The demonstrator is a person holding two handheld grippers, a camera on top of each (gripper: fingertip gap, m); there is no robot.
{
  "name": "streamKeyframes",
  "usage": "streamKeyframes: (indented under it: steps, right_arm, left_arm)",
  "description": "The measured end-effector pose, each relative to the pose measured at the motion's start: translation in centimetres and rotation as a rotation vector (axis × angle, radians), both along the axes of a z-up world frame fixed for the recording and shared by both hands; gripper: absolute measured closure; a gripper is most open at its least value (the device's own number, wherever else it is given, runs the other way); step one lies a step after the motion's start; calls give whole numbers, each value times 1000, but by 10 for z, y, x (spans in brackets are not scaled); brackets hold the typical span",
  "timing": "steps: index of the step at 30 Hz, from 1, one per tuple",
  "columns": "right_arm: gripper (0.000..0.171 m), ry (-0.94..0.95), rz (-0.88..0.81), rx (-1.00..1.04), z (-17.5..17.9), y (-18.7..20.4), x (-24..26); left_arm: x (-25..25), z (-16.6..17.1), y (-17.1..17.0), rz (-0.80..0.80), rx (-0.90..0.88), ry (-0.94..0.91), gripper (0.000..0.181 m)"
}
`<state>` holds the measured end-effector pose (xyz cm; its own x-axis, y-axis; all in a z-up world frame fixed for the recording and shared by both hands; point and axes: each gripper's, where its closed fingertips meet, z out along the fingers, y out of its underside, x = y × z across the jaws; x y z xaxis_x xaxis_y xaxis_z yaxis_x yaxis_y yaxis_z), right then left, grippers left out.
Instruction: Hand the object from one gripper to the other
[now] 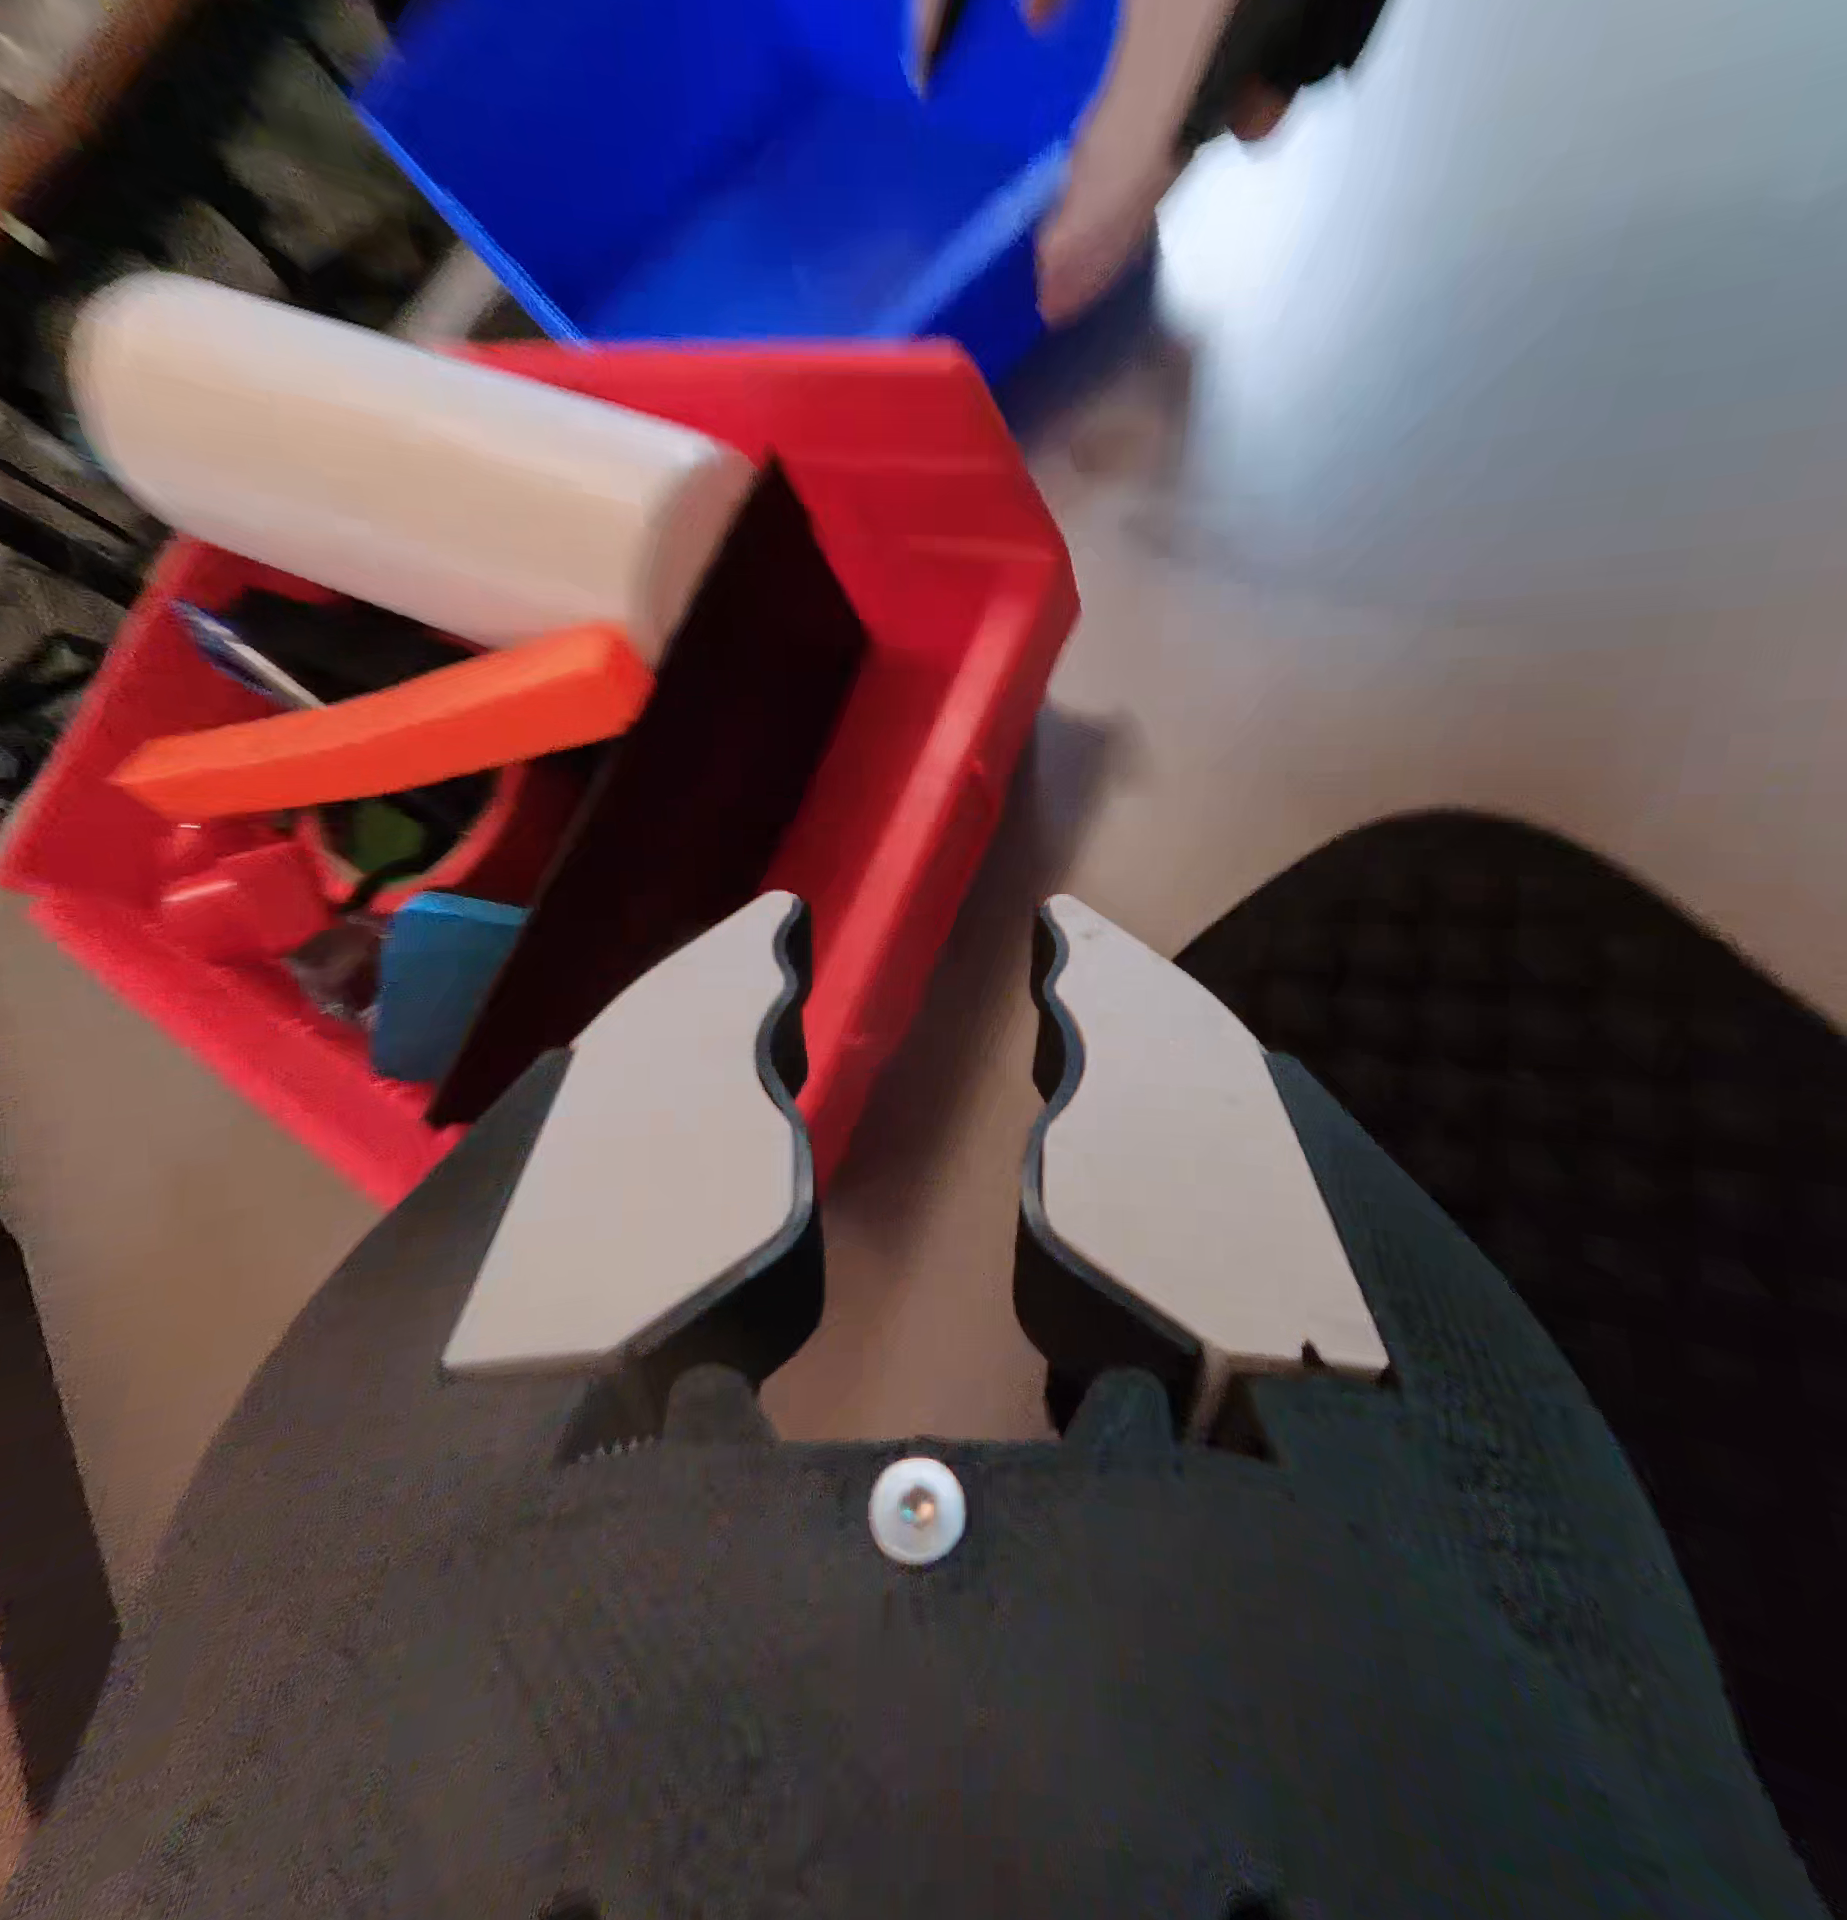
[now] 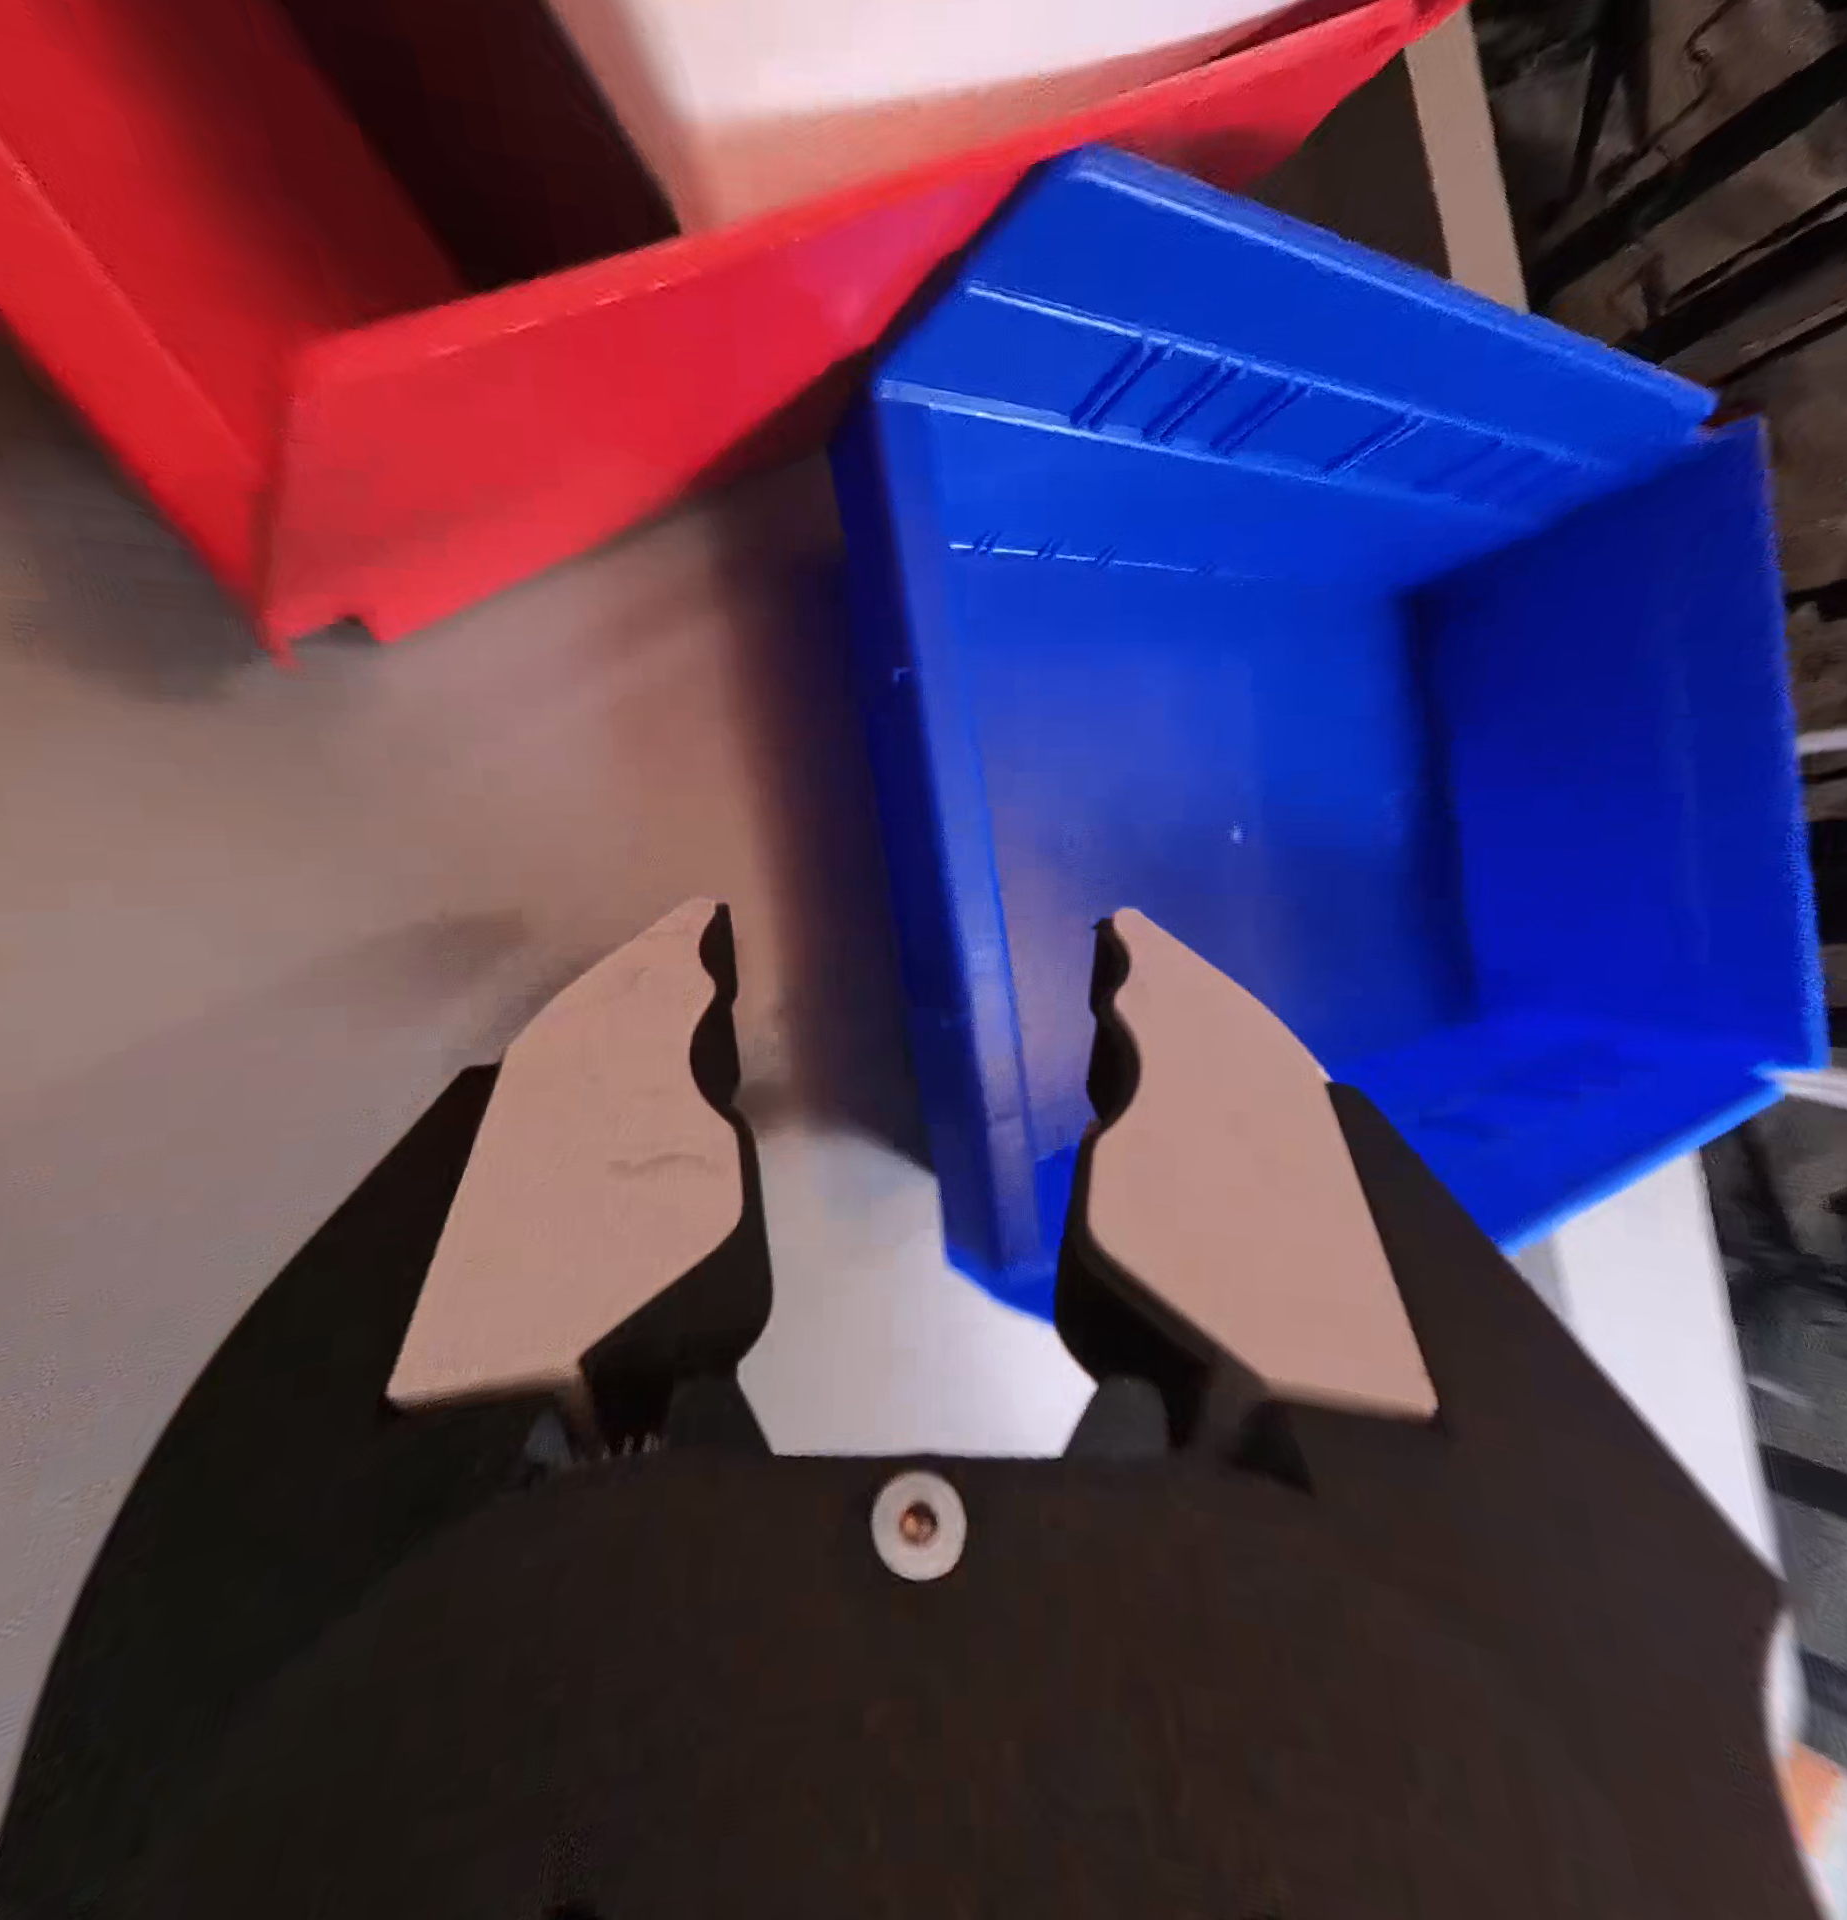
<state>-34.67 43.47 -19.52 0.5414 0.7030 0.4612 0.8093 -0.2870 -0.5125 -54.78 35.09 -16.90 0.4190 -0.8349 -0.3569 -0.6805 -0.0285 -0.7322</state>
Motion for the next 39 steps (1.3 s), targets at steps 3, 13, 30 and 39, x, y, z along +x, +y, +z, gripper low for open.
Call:
streamKeyframes:
  steps: [3, 13, 30, 39]
  right_arm:
    - [106, -111, -7, -76, -22, 22, -4]
    - [140, -151, -7, -150, -55, -15, 54]
    - [140, -219, -338, -106, -56, -133, 296]
    - [141, -225, -388, -95, -57, -71, 364]
  left_arm:
    - [12, -44, 9, -49, -73, 226, 135]
    - [2, -74, 41, -24, -42, 508, 131]
    - [28, -91, 95, -77, 55, 539, 149]
    - [42, -92, 162, -104, 21, 511, 148]
